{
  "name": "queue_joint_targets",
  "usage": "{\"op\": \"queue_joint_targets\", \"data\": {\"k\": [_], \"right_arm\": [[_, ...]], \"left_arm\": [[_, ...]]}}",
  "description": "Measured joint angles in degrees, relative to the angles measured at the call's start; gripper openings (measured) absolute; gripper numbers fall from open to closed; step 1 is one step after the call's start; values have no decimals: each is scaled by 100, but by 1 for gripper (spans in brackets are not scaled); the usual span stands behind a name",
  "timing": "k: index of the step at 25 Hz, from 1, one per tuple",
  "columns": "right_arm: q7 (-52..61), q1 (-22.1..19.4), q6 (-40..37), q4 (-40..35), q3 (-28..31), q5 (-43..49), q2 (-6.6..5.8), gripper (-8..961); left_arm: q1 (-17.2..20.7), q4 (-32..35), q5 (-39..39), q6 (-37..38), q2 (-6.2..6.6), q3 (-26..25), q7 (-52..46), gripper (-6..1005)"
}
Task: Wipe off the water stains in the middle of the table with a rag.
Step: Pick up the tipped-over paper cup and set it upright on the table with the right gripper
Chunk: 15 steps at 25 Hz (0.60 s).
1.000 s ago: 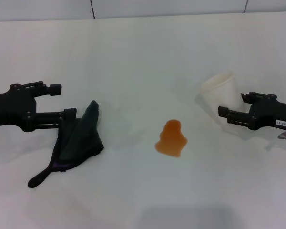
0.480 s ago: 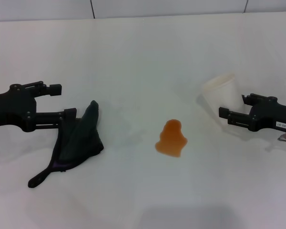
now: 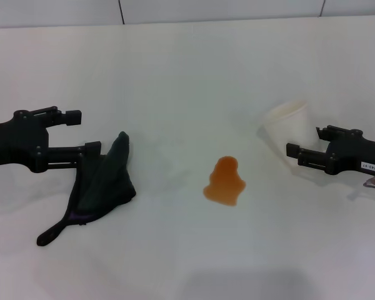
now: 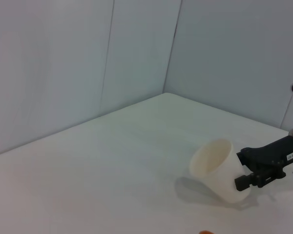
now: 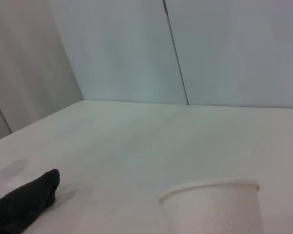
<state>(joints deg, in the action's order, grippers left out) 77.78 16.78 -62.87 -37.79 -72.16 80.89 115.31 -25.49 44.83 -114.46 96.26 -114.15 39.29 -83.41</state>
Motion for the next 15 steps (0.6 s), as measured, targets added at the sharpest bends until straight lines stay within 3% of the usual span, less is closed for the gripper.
{"op": "queue_joint_targets", "data": {"k": [15], "right_arm": [[36, -54, 38, 70, 0, -9, 0, 709]], "left_arm": [[0, 0, -16, 18, -2, 0, 0, 864]]}}
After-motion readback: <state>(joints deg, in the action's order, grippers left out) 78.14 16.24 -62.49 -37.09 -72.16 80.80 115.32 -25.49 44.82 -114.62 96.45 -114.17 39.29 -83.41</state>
